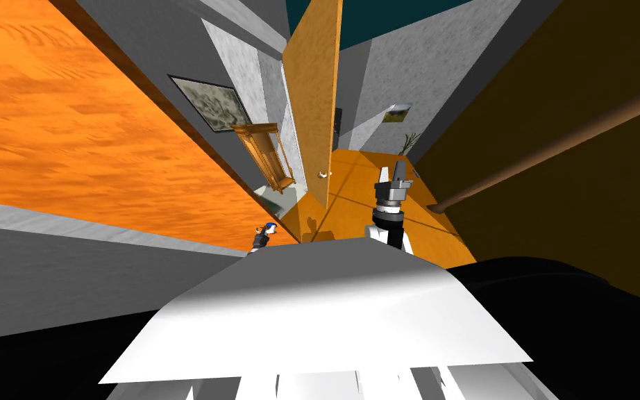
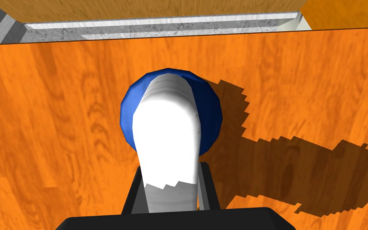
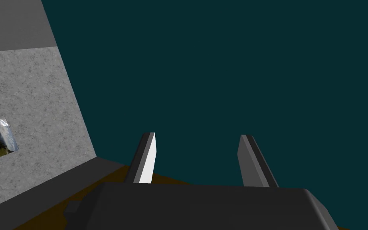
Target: Pull the door open
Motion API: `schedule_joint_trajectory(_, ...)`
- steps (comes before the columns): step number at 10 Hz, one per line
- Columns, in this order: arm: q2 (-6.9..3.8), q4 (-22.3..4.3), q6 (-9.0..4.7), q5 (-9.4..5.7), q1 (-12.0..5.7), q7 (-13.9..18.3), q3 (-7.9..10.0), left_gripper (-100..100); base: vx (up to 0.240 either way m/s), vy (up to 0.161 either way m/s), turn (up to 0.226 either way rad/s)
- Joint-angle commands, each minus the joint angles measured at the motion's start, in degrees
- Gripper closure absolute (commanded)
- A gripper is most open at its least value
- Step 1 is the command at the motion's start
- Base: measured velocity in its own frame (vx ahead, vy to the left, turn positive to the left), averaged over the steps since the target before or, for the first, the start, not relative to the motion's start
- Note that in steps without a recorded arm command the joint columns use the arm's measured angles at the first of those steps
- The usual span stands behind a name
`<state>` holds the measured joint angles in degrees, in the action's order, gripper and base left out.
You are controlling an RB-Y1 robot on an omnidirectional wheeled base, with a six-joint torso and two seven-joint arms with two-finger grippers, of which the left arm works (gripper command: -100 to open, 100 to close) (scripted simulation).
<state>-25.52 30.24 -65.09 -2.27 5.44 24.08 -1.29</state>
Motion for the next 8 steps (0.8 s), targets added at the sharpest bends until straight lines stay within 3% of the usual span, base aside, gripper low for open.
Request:
schedule_joint_trajectory(1,0.61,0.25,1.25,-0.08,-0.85,-0.56,0.07,100,-0.194,0.083,-0.181)
schedule_joint_trajectory(8,2.36,-0.7,5.49,-0.7,-5.45,-2.52,0.85,100,-0.205,0.065,-0.158)
